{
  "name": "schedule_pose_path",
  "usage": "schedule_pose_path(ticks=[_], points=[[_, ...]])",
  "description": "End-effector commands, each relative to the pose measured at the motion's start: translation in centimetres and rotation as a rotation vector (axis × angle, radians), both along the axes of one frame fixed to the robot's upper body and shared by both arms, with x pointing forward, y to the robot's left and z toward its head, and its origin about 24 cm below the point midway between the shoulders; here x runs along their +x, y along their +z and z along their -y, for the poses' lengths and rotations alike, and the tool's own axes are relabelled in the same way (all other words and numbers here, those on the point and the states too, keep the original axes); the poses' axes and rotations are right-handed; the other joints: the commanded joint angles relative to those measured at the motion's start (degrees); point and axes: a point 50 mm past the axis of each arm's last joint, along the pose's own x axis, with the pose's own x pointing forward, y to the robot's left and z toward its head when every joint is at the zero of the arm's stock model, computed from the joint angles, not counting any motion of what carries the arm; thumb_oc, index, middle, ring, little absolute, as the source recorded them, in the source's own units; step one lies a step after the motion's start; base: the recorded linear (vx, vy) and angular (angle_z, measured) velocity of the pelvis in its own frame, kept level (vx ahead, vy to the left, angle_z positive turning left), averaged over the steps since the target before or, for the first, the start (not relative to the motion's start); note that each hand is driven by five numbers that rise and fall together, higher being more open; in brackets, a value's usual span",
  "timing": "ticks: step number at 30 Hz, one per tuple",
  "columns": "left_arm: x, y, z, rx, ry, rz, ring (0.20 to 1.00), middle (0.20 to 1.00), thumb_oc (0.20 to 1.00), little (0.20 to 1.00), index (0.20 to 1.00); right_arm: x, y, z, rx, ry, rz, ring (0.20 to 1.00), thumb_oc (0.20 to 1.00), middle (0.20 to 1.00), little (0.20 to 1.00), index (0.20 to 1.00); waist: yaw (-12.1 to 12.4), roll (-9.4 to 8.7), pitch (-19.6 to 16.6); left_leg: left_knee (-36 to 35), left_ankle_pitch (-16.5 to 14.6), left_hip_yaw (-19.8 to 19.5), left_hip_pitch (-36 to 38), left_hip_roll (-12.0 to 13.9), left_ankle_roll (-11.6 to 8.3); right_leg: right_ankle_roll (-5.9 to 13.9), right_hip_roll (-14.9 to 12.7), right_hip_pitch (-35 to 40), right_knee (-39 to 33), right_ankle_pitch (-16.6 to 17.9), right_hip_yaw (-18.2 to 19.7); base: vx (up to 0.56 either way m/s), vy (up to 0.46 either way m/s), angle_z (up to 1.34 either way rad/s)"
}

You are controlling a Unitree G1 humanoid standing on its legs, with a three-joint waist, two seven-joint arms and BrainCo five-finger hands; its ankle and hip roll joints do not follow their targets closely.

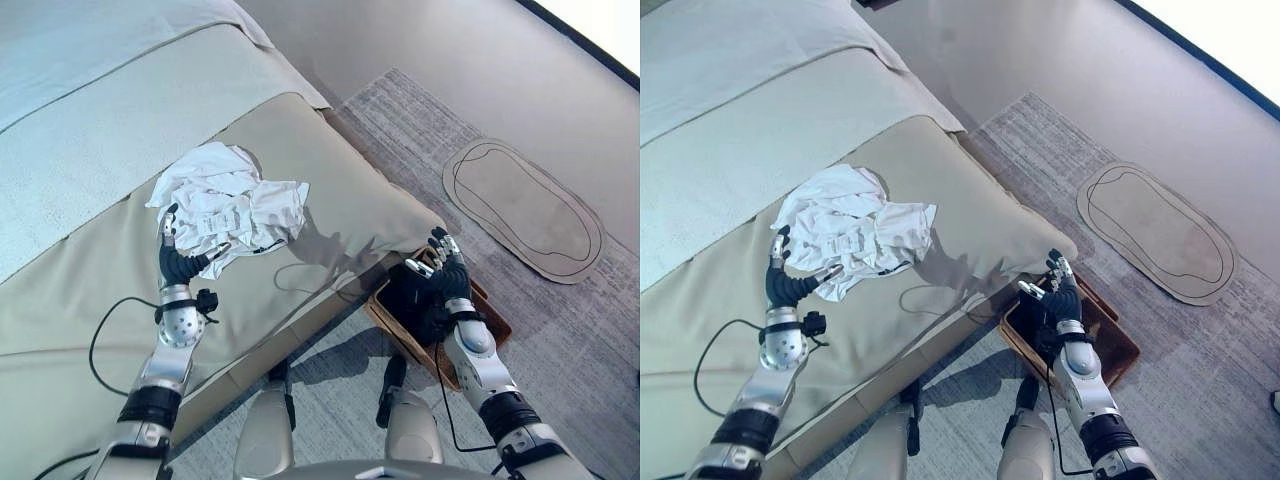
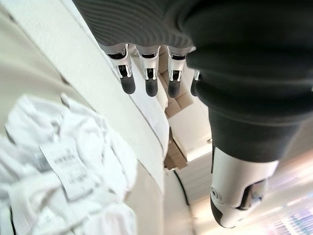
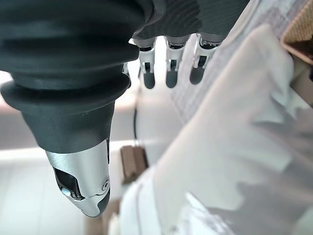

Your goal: Pick up clothes into the bucket

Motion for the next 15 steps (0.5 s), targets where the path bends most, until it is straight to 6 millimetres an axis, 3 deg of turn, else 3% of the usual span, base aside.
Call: schedule_pose_path(ticks=[1,5,7,13,14,15], points=[[1.2,3.4,-2.4,0.151,0.103,0.089,1.000,1.000,1.000,1.000,1.000,0.8,4.1,-0.9,-0.051,0.070,0.186,1.000,1.000,1.000,1.000,1.000,-0.7,-2.39,3.7,6.9,-4.4,0.3,-2.0,-0.7,1.29,1.55,-1.4,-2.4,0.6,3.9,2.0,-0.09,0.011,-0.04],[2.1,5.1,-3.9,0.302,0.190,0.085,1.000,1.000,1.000,1.000,1.000,1.0,5.6,-1.0,-0.057,0.082,0.255,1.000,1.000,1.000,1.000,1.000,-1.1,-3.20,6.4,13.5,-6.3,-0.2,-8.7,-0.3,1.20,1.05,-1.4,-8.2,5.6,2.2,3.3,-0.12,0.008,-0.03],[2.4,6.9,-4.3,0.390,0.225,0.124,1.000,1.000,1.000,1.000,1.000,1.0,6.6,-0.8,-0.055,0.077,0.299,1.000,1.000,1.000,1.000,1.000,-1.3,-3.39,7.4,16.9,-7.0,-0.6,-13.2,-0.4,1.23,0.88,-1.4,-12.1,8.6,1.5,3.8,-0.14,0.002,0.06],[3.2,10.0,-4.3,0.563,0.270,0.195,1.000,1.000,1.000,1.000,1.000,1.0,8.0,-0.2,-0.069,0.060,0.360,1.000,1.000,1.000,1.000,1.000,-2.1,-3.43,8.3,23.6,-8.5,-1.1,-23.5,-0.2,1.48,0.40,-1.7,-22.0,15.2,0.1,5.3,-0.09,0.021,0.05],[3.4,11.1,-4.1,0.633,0.279,0.225,1.000,1.000,1.000,1.000,1.000,1.1,8.4,0.1,-0.075,0.047,0.373,1.000,1.000,1.000,1.000,1.000,-2.2,-3.15,8.5,25.4,-10.5,-1.6,-25.6,0.0,1.26,0.92,-1.2,-24.5,17.4,-1.6,5.9,0.00,0.000,0.00],[3.4,12.2,-3.9,0.680,0.290,0.256,1.000,1.000,1.000,1.000,1.000,1.1,8.7,0.2,-0.082,0.044,0.388,1.000,1.000,1.000,1.000,1.000,-2.3,-3.09,8.7,26.3,-10.5,-1.7,-27.5,0.0,1.36,0.91,-1.2,-26.5,18.4,-1.7,6.2,-0.02,0.040,0.01]])
